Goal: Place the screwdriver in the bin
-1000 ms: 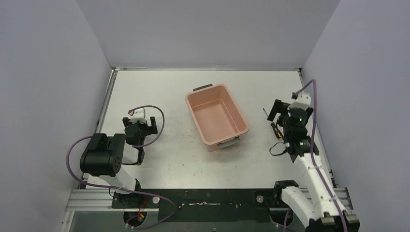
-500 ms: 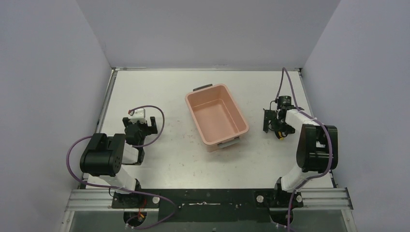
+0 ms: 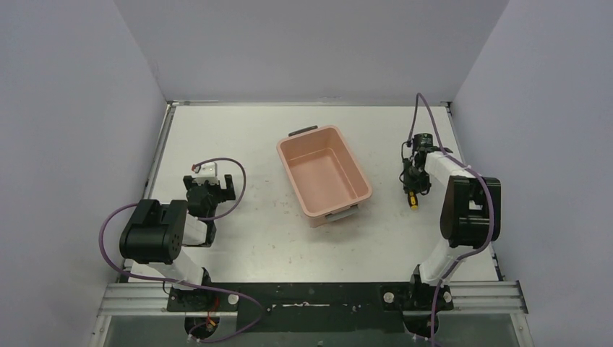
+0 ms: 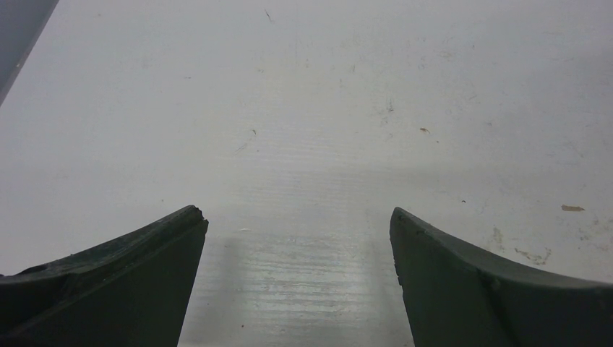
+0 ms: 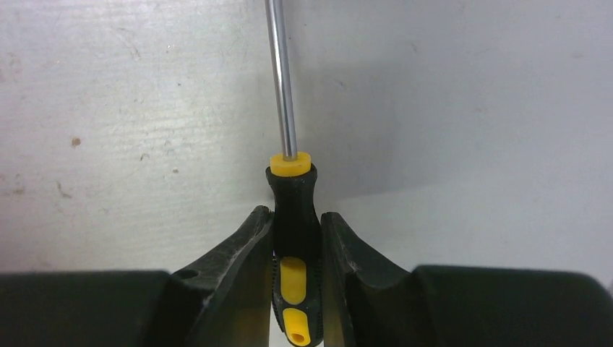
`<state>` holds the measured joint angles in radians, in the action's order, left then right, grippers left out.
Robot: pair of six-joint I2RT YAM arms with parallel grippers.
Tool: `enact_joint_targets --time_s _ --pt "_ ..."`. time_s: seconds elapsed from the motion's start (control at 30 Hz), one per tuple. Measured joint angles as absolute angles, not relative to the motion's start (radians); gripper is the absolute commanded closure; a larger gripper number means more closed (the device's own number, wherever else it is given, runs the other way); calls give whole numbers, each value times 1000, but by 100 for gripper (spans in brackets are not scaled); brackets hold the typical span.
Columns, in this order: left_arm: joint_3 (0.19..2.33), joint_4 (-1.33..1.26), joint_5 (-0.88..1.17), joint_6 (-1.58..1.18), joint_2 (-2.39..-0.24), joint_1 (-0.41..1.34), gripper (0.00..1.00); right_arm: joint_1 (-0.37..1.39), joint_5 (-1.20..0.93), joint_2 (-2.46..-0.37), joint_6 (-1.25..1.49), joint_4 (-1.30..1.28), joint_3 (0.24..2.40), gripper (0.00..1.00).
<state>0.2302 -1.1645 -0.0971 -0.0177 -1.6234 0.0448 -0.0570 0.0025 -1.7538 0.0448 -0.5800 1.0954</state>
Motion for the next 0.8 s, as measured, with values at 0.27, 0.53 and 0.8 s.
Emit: enact_joint_targets --time_s 0.27,0.53,0.8 --pt "230 -1164 -97 -18 -1623 45 3 -31 31 -1563 70 -805 1371 100" --pt "230 -1164 -97 -18 -1623 45 3 316 56 -1418 217 -834 1639 100" --pt "230 -1164 -97 -18 -1623 45 3 665 55 -1508 307 -747 1604 100"
